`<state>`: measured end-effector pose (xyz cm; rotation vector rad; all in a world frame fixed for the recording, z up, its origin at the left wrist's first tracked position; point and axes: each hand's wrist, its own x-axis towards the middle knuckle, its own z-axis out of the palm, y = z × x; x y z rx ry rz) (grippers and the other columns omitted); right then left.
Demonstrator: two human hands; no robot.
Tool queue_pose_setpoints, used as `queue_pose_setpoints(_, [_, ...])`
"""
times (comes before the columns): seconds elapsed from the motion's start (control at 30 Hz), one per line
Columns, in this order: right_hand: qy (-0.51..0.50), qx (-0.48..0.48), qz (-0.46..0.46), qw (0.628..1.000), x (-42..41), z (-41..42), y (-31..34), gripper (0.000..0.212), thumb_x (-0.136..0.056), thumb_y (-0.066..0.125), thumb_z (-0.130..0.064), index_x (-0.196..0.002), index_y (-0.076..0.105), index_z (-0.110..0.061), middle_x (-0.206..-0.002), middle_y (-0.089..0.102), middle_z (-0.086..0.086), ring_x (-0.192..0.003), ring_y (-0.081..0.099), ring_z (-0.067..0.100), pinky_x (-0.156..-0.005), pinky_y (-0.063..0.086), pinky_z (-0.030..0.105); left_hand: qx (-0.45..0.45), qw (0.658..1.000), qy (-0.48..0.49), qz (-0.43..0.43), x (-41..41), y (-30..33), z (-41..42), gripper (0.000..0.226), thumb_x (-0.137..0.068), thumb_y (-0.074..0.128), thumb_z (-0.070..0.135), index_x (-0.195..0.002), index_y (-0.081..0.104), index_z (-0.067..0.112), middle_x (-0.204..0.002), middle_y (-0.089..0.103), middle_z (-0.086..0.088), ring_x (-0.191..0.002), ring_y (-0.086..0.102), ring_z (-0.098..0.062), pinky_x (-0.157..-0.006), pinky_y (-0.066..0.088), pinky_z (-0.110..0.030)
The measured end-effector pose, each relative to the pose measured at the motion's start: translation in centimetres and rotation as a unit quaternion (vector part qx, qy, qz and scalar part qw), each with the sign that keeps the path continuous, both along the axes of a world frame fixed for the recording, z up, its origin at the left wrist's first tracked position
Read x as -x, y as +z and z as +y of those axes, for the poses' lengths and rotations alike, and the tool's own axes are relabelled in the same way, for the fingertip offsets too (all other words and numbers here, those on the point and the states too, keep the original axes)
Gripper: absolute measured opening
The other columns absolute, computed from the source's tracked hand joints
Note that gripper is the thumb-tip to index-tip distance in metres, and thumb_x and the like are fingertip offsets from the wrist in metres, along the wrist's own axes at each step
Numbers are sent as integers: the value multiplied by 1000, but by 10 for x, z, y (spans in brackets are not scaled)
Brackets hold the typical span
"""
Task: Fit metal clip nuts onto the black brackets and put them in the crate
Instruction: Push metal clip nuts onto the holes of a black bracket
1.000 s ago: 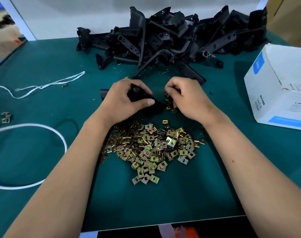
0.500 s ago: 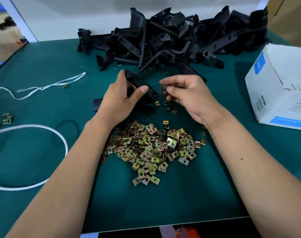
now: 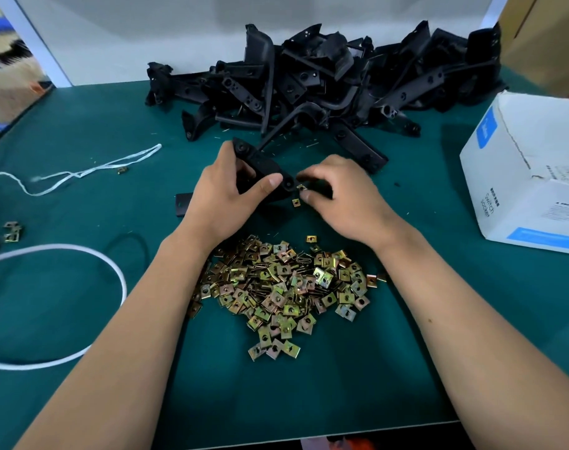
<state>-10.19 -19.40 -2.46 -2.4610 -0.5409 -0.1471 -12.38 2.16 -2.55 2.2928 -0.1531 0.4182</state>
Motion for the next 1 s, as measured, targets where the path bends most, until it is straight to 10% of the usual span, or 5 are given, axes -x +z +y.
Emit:
queue_pose_setpoints(0.23, [0, 30, -10, 1000, 0, 3, 3, 20, -93, 75, -24, -111, 74, -16, -108, 59, 2, -104, 56, 23, -91, 48, 38, -7, 1000, -1, 16, 2, 4, 1, 75, -70, 67, 76, -112, 52, 16, -105, 71, 3, -98, 67, -15, -88, 54, -45])
queue_pose_setpoints(0.7, [-26, -152, -6, 988, 5, 1, 7, 25, -94, 64, 3, -106, 76, -15, -96, 72, -9, -88, 64, -4, -81, 47, 6, -8, 1000, -12, 17, 5, 7, -3, 85, -62, 73, 77, -118, 52, 17, -102, 70, 7, -97, 65, -10, -85, 52, -29])
queue_pose_setpoints(1.0, [-43, -294, 63, 953, 4, 1, 8, 30, -97, 60, 3, -99, 77, -21, -98, 76, -7, -89, 73, 4, -75, 53, 15, -13, 1000, -23, 4, 4, 5, -1, 85, -63, 73, 79, -118, 52, 19, -102, 70, 10, -97, 66, -7, -88, 55, -38])
